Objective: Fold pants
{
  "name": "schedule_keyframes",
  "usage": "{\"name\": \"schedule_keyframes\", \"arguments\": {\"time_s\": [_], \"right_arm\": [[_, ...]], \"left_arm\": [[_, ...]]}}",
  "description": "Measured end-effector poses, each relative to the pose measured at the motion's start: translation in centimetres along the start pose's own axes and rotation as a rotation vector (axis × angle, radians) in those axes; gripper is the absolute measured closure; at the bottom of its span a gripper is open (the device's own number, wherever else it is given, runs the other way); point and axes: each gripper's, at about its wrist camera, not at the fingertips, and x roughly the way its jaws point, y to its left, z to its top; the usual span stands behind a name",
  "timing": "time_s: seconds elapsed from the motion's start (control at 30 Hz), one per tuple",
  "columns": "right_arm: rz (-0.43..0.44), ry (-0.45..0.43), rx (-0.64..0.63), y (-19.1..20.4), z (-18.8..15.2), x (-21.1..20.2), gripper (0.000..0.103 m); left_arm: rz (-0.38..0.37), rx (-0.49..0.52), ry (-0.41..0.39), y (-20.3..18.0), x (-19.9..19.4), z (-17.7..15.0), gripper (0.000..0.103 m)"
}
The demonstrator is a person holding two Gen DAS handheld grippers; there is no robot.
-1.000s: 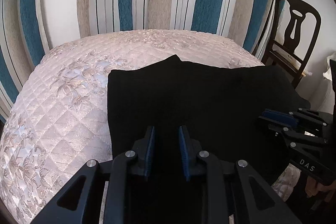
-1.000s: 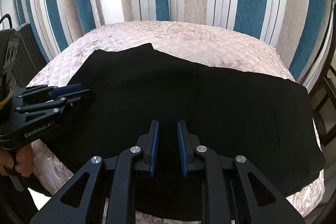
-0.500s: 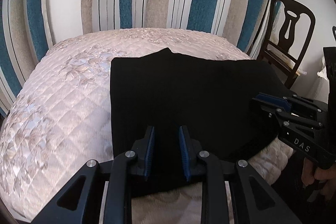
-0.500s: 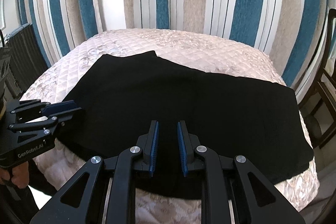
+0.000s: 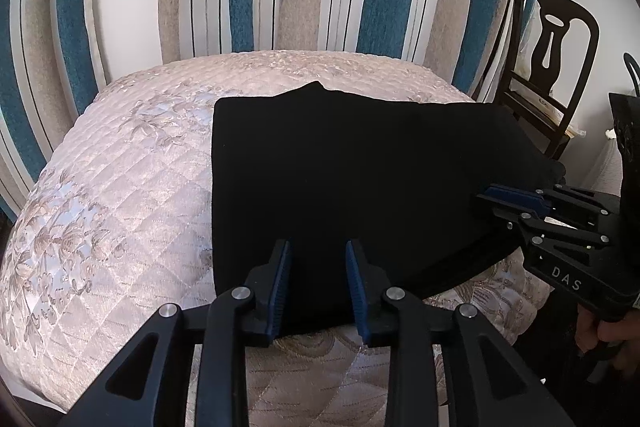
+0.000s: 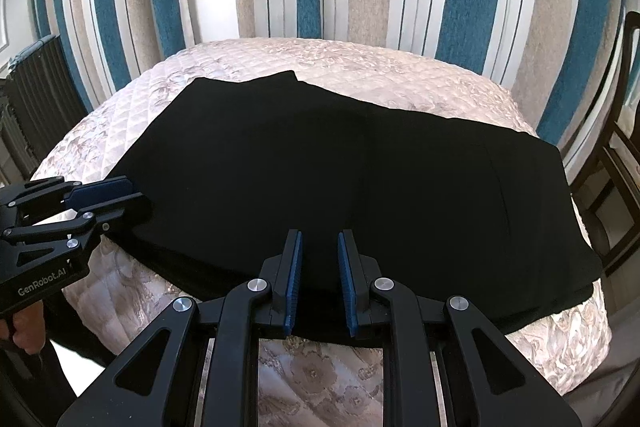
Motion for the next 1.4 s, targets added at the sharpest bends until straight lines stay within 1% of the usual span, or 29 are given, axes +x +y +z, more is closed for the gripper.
{"name": "schedule_keyframes", "arguments": {"time_s": [0.1,0.23,0.33,0.4,0.47,0.53,0.63,0.77,0.8,0.83,0.9,0.97,1.07,1.1,1.17,1.3,1.4], "right_arm": [[0.000,-0.002,0.004,-0.2,-0.1,-0.1,0.084],[-0.011,-0.006,0.021,-0.9,-0.3,-0.2,0.079],[-0.032,-0.009,0.044,-1.8,-0.4,-0.4,0.078],[-0.069,-0.004,0.069,-2.9,-0.6,-0.4,0.078],[-0.076,-0.001,0.114,-4.2,-0.9,-0.5,0.078],[-0.072,-0.019,0.162,-5.3,-1.1,-1.2,0.078],[-0.118,-0.046,0.215,-6.8,-1.5,-2.2,0.076],[-0.100,-0.063,0.405,-10.6,-3.3,-3.5,0.073],[-0.093,-0.066,0.460,-11.5,-3.9,-3.8,0.069],[-0.084,-0.069,0.520,-12.5,-4.5,-4.1,0.062],[-0.064,-0.075,0.614,-13.8,-5.4,-4.3,0.056],[-0.016,-0.077,0.727,-15.3,-6.5,-4.4,0.056],[0.070,-0.093,0.850,-16.5,-7.6,-3.8,0.053],[0.090,-0.109,0.875,-16.7,-7.7,-3.8,0.051],[0.122,-0.136,0.921,-17.6,-7.4,-3.5,0.050],[0.156,-0.166,1.003,-19.0,-6.9,-2.6,0.048],[0.161,-0.196,1.021,-19.3,-6.5,-2.5,0.046]], "left_arm": [[0.000,0.000,0.001,0.0,0.0,0.0,0.072],[0.005,0.003,0.004,-0.1,0.0,0.2,0.072],[0.014,0.005,0.008,-0.2,0.0,0.5,0.072],[0.022,0.013,0.007,-0.4,0.0,0.8,0.072],[0.029,0.015,-0.001,-0.5,-0.1,1.2,0.072],[0.030,0.007,-0.007,-0.3,-0.1,1.4,0.072],[0.034,-0.006,-0.010,0.1,-0.1,1.4,0.072],[0.031,-0.015,0.006,0.3,0.3,0.9,0.072],[0.033,-0.012,0.002,0.3,0.3,0.8,0.072],[0.035,-0.008,-0.001,0.2,0.3,0.7,0.071],[0.033,-0.004,-0.003,0.1,0.3,0.7,0.069],[0.027,-0.007,-0.005,0.0,0.3,0.7,0.068],[0.029,-0.002,-0.008,-0.1,0.4,0.6,0.067],[0.029,-0.001,-0.010,-0.2,0.4,0.6,0.067],[0.026,-0.002,-0.012,-0.1,0.4,0.6,0.067],[0.019,-0.007,-0.014,0.0,0.5,0.5,0.067],[0.017,-0.005,-0.016,0.0,0.5,0.5,0.067]]}}
